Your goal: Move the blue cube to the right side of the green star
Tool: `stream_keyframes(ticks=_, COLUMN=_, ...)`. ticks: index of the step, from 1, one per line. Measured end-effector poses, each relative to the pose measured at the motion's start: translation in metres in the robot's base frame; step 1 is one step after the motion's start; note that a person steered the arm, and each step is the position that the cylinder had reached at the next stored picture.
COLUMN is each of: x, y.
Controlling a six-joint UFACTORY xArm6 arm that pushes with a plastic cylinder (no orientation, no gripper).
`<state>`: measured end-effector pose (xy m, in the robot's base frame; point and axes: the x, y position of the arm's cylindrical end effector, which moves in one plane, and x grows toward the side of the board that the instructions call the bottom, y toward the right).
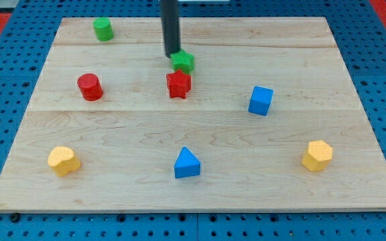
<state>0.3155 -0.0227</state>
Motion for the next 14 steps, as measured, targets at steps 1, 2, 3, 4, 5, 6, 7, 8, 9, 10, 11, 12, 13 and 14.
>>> stream_keyframes(ticks=1, x=0.021, y=0.028)
stream_keyframes(ticks=2, x=0.018, y=-0.032)
stream_keyframes(ticks=3, x=0.014, y=-0.06)
stream_keyframes(ticks=4, x=0.065, y=-0.079)
stream_keyframes(ticks=5, x=0.129, y=-0.07)
stream_keyframes(ticks=6, x=0.174, y=0.017)
stream_keyframes(ticks=7, x=0.174, y=0.104)
stream_keyframes(ticks=8, x=0.158, y=0.108)
stream_keyframes(ticks=9, x=0.132, y=0.121)
stream_keyframes(ticks=10, x=0.12, y=0.13)
stream_keyframes(ticks=11, x=0.112, y=0.182)
stream_keyframes(ticks=12, x=0.091, y=0.217)
stream_keyframes(ticks=13, x=0.069, y=0.199)
stream_keyframes(ticks=14, x=0.063, y=0.183)
